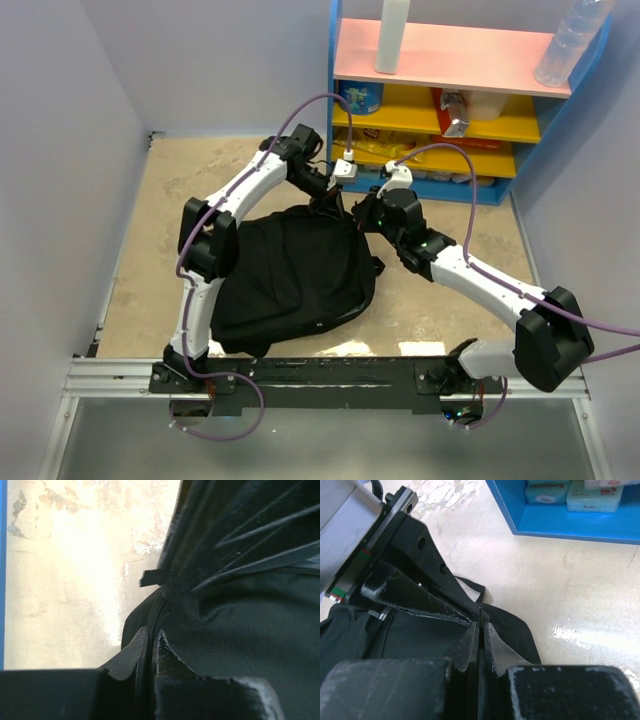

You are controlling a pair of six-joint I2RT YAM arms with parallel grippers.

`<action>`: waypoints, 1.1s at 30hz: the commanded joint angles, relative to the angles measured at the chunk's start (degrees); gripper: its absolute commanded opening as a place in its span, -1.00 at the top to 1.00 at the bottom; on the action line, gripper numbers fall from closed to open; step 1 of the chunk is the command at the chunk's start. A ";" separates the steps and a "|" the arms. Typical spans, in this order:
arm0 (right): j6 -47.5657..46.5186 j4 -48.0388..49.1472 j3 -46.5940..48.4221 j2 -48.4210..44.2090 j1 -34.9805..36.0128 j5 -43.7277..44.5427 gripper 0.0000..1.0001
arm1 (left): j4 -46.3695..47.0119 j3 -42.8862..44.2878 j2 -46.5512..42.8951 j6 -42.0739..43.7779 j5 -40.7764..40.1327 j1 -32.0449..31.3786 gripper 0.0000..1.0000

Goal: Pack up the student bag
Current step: Zip the student bag at the center of the board.

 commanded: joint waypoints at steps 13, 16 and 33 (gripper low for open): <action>1.80 0.00 2.62 6.42 1.25 10.02 1.00 | 11.63 -3.99 -3.81 -17.87 -6.50 11.06 1.00; 2.15 -0.43 3.85 8.18 2.22 12.13 1.00 | 9.08 -8.11 -7.14 -15.42 -6.15 13.52 1.00; 2.50 -4.65 7.28 7.84 2.92 13.98 1.00 | 11.36 -27.37 -22.00 -15.32 -8.26 28.64 1.00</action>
